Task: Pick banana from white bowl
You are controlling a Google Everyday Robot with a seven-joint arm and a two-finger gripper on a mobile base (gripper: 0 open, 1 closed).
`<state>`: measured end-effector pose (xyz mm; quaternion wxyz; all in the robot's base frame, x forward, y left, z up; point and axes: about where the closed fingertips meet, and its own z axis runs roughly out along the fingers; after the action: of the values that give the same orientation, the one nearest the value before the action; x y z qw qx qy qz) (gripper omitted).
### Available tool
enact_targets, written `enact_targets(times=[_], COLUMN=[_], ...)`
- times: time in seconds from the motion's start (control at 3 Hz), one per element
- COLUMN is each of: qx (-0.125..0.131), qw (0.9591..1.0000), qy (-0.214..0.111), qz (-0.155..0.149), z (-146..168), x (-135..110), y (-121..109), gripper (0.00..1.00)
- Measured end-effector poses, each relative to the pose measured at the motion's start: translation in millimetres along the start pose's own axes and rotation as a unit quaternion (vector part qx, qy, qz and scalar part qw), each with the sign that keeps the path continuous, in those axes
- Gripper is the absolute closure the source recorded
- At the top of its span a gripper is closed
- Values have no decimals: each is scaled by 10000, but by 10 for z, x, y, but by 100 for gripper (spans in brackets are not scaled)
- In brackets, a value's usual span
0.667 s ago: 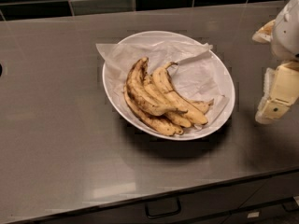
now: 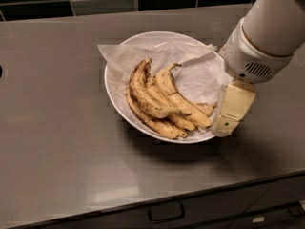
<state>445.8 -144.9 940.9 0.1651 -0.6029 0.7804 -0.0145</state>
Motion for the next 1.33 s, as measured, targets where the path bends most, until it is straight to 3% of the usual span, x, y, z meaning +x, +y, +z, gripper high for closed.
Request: enact_targets(times=[0.33, 1.0, 1.33], qx=[4, 33, 102], qw=[10000, 9988, 9977], qy=[-2, -129, -83], qz=[-6, -471, -666], z=[-3, 74, 151], x=[-7, -609, -809], y=[1, 118, 114], gripper=[0, 34, 33])
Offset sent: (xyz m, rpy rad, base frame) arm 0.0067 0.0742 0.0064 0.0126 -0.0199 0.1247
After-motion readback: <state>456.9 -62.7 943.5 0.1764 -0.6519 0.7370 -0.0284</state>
